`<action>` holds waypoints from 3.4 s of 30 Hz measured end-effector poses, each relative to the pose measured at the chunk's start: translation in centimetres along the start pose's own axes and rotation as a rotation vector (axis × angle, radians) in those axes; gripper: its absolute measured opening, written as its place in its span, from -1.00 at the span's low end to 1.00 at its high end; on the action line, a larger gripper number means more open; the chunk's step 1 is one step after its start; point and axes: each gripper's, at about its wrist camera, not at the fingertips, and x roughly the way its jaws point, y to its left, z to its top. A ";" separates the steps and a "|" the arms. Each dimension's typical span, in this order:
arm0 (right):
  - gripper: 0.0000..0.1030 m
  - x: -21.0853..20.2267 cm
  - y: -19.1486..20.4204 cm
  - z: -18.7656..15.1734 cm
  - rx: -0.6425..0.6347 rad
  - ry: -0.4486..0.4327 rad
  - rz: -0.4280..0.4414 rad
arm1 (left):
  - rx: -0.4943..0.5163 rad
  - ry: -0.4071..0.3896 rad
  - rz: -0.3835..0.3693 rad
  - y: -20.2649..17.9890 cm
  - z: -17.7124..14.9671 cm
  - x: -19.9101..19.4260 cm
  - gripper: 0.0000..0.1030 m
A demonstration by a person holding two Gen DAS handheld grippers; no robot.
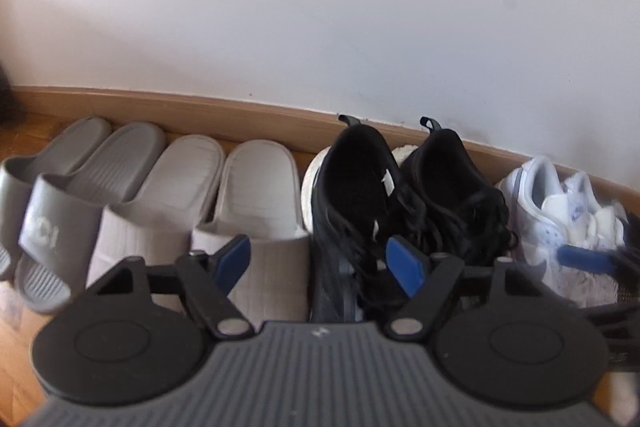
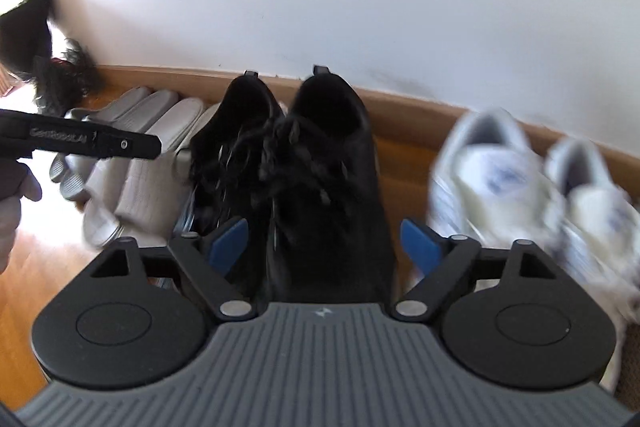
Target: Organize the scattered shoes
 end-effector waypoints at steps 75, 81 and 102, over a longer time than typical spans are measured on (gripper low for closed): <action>0.34 -3.2 -14.1 -4.2 0.217 -0.119 -0.337 | 0.315 -0.074 -0.186 -2.4 -4.2 -21.9 0.73; 0.49 -5.4 -13.5 -3.4 0.258 -0.087 -0.376 | 0.271 -0.066 -0.131 -1.4 -4.0 -21.8 0.73; 0.99 -46.6 7.1 -1.5 0.297 -0.084 -0.194 | 0.132 -0.100 0.028 -10.9 -12.7 -45.7 0.83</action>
